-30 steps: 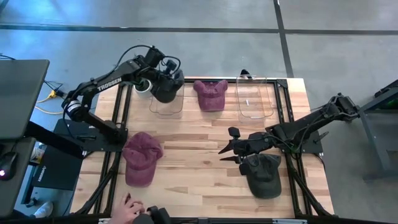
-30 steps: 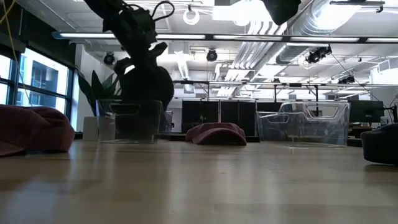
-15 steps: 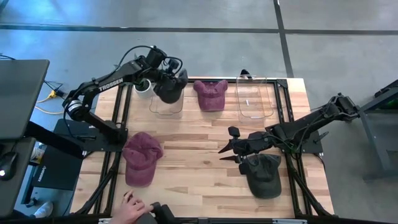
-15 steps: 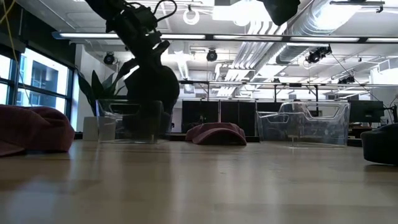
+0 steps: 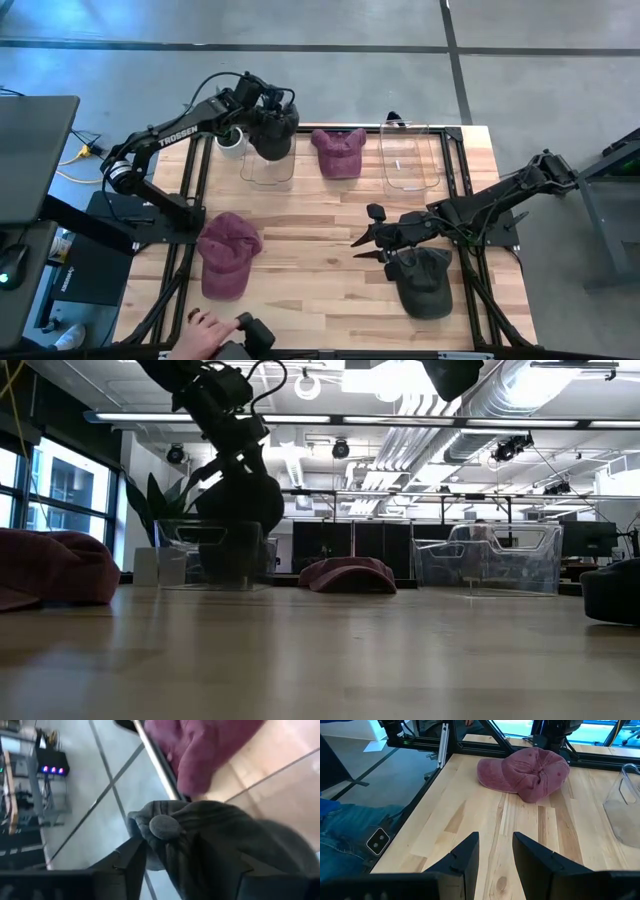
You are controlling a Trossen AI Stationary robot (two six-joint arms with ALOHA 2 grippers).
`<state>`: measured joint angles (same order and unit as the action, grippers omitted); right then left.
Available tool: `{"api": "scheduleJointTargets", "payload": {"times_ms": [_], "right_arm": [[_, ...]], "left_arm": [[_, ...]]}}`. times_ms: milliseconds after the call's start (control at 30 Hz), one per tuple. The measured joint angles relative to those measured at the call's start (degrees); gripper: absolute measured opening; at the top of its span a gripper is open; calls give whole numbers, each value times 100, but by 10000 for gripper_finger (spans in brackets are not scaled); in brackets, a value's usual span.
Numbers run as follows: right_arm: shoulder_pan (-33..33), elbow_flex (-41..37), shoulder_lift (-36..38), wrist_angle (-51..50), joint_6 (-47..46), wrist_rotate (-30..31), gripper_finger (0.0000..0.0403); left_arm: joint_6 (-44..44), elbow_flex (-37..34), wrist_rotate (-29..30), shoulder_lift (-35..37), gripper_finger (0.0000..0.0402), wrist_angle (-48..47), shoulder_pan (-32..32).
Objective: Pick & Place hat
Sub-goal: Put the left black cap into the left transparent bin
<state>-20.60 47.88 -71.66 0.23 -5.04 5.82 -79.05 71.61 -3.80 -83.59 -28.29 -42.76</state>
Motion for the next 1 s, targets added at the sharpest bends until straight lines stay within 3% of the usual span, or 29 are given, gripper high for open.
{"api": "scheduleJointTargets", "payload": {"times_ms": [133, 233, 633, 833, 1000], "right_arm": [[0, 0, -2, 0, -4, 0, 114], [0, 0, -2, -1, -4, 0, 114], [0, 2, -2, -17, 3, 0, 114], [-2, 2, -2, -13, 3, 0, 114], [-7, 2, -2, -42, 0, -11, 114]], "left_arm": [[97, 0, 315, 2, 190, -28, -2], [675, 45, 309, 7, 189, -161, -2], [4737, 804, 177, -34, 147, -1402, -189], [5571, 806, 571, -57, 131, -1222, -186], [5923, 962, 482, -63, 167, -1336, -190]]}}
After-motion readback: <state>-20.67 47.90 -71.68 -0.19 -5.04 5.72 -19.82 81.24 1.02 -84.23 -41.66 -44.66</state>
